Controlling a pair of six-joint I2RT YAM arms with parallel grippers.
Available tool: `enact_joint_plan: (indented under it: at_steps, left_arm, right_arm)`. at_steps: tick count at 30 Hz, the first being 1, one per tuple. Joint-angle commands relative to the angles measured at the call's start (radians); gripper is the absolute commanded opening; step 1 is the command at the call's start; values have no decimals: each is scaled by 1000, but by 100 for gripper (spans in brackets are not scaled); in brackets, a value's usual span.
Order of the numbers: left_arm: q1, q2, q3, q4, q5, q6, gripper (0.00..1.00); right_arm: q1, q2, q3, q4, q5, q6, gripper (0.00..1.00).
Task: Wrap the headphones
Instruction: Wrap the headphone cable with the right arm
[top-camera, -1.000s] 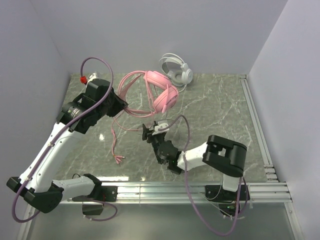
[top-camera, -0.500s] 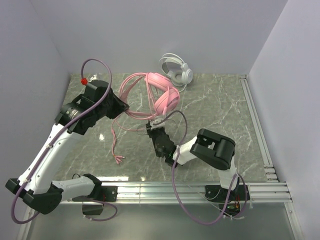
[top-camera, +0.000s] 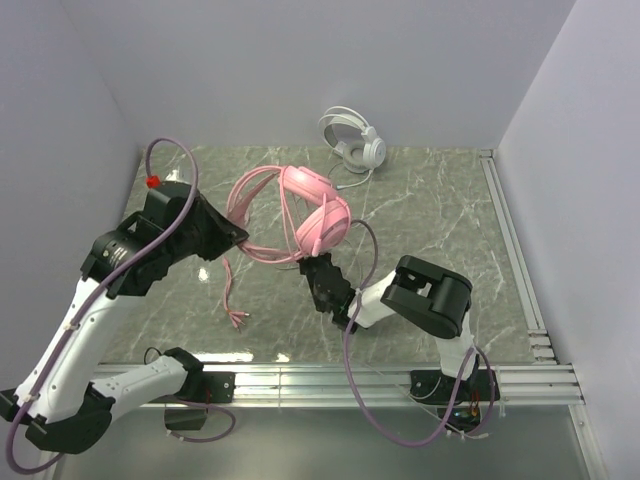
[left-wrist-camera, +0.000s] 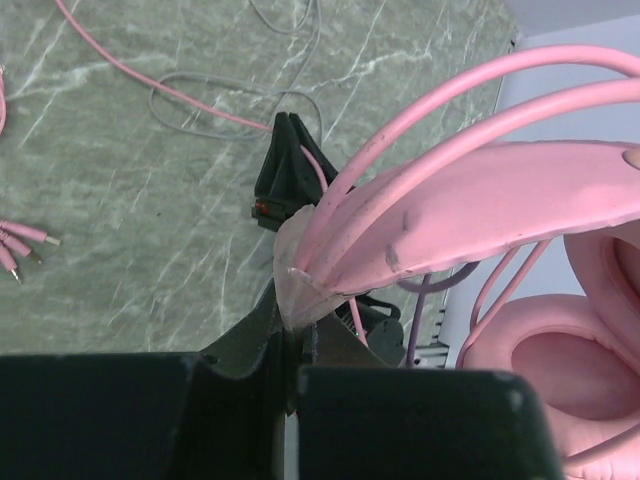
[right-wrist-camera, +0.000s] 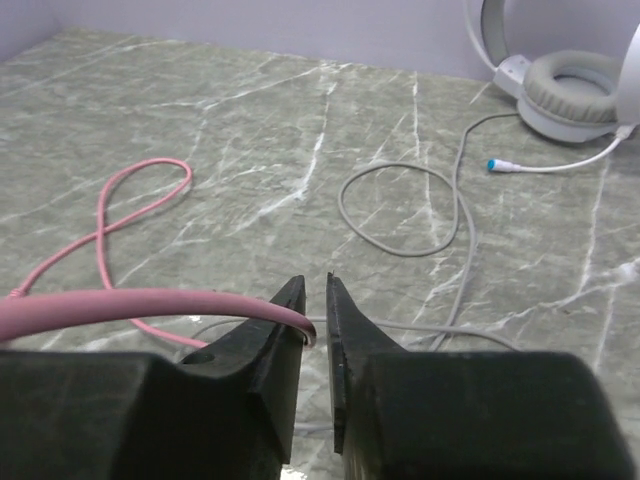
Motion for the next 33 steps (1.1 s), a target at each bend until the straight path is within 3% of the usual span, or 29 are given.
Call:
enact_joint_plan:
  at_steps: [1,12,21,26,33]
  left_arm:
    - [2,-51,-10,56,63,-34,0]
    - [2,-108,-103,11,132,17,1]
    - [2,-144,-127,-7,175,61,0]
    - [3,-125,-133,-15,210,199,0]
    - [2,-89,-129,-38,256,391,1]
  right_arm:
    - [-5,-52,-13,283,-5,28,20]
    - [-50,-112,-85,277,-54,137,22]
    - [-155,-195,-172,251,-262,347,12]
    - [-257,-223,-246,326,-462,465,11]
    - [-320,-276,-301,356,-572,502,8]
